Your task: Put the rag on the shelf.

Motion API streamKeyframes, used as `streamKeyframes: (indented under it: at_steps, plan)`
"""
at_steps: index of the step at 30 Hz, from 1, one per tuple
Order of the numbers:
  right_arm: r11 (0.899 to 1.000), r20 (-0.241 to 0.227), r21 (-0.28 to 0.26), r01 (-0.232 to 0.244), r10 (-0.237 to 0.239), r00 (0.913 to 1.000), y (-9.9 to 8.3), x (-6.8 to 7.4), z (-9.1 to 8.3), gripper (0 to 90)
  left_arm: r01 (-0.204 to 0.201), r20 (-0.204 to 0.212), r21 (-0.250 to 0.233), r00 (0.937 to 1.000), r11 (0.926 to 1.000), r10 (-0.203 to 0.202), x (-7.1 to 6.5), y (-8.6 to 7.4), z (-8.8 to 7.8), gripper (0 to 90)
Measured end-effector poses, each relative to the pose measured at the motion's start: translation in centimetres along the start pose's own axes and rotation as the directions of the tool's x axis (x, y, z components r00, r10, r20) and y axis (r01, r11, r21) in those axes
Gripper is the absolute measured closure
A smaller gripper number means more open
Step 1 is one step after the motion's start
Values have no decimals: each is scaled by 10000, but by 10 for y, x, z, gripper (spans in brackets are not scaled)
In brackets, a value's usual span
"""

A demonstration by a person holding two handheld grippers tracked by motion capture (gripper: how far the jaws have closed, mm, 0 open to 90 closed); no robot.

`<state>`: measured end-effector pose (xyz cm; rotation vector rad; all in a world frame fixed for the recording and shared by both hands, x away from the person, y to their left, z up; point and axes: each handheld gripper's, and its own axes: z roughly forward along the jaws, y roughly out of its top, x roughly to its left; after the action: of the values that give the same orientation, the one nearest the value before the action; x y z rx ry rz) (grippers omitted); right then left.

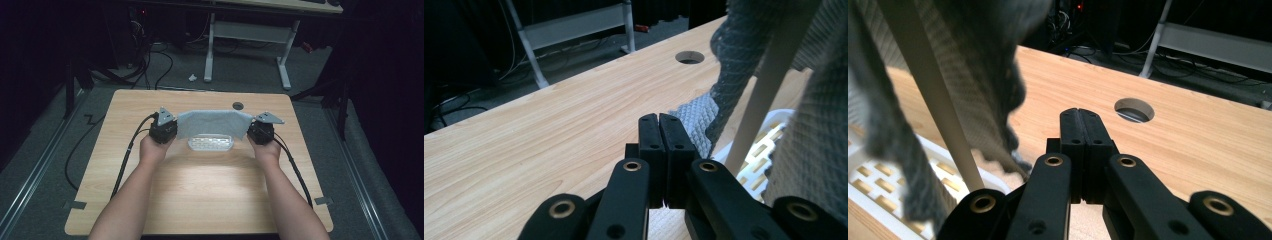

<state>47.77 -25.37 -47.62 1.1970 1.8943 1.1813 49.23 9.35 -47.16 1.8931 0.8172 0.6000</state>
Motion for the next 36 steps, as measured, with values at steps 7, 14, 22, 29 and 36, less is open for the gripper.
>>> streamKeyframes:
  at_steps: [7,14,22,29,36]
  plan:
    - [9995,2,299,121,-121,9999,-6,2,3,900,82,43,72,10000,9999,-82,0,-3,0,888]
    - [9997,37,233,120,-120,9999,-5,1,1,900,397,-170,-156,9991,9991,-399,3,-6,-4,768]
    - [9998,142,179,132,-134,9998,-3,-3,-2,900,1096,-896,-580,9894,9923,-1145,17,-8,-17,573]
    - [9998,263,109,167,-170,9995,-1,-7,-5,900,1205,-1053,-661,9863,9905,-1270,26,-10,-28,537]
    - [9997,367,87,220,-223,9991,-1,-10,-10,896,1282,-1223,-618,9833,9898,-1349,33,-14,-36,528]
